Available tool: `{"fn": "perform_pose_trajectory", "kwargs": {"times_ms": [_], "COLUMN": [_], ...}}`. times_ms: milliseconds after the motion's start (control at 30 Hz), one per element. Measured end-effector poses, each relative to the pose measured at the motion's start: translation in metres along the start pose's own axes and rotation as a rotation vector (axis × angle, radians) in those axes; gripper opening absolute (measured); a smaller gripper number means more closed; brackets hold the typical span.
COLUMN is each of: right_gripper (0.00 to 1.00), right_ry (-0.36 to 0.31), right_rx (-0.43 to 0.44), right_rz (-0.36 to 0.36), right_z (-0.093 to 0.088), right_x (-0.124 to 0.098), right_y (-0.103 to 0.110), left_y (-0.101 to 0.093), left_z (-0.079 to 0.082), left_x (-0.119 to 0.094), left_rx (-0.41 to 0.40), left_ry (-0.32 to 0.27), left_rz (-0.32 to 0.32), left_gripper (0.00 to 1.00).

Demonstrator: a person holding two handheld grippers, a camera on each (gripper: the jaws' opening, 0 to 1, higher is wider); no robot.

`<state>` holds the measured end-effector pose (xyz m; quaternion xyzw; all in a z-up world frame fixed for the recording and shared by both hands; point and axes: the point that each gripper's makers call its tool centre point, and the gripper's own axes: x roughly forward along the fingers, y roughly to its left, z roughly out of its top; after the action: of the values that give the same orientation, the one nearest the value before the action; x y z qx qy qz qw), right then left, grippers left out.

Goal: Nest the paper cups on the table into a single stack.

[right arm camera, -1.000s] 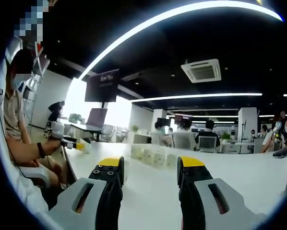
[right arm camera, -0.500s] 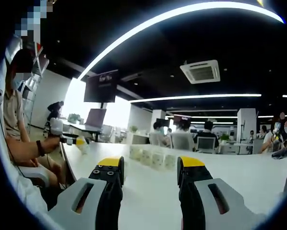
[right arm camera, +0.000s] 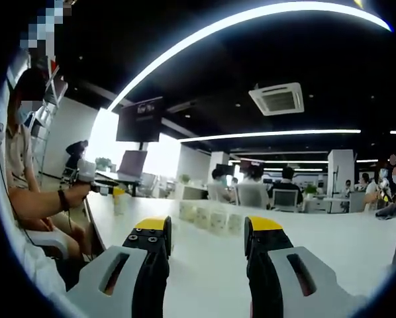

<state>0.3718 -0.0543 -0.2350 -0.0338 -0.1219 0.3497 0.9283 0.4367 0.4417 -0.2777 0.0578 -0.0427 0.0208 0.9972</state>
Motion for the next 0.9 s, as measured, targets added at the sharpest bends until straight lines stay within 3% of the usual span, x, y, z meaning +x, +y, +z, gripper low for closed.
{"fn": "perform_pose_trajectory", "kwargs": {"times_ms": [367,533,700,900], "right_gripper": [0.47,0.47,0.46,0.46], "right_ry": [0.005,0.003,-0.003,-0.019], "right_rx": [0.003,0.013,0.004,-0.019], "right_rz": [0.002,-0.002,0.006,-0.013], "right_z": [-0.003,-0.003,-0.001,0.010], "right_x": [0.001,0.003,0.005,-0.003], "right_y": [0.001,0.000,0.004,-0.001], "left_y": [-0.003,0.008,-0.002,-0.007], "left_z": [-0.017,-0.038,-0.056,-0.059], "left_x": [-0.002,0.001,0.012,0.017], "left_rx": [-0.016,-0.037,-0.029,-0.015], "left_ry": [0.028,0.107,0.181,0.199], "left_rz": [-0.003,0.014,-0.037,-0.047], "left_gripper": [0.66,0.71,0.66,0.60]}}
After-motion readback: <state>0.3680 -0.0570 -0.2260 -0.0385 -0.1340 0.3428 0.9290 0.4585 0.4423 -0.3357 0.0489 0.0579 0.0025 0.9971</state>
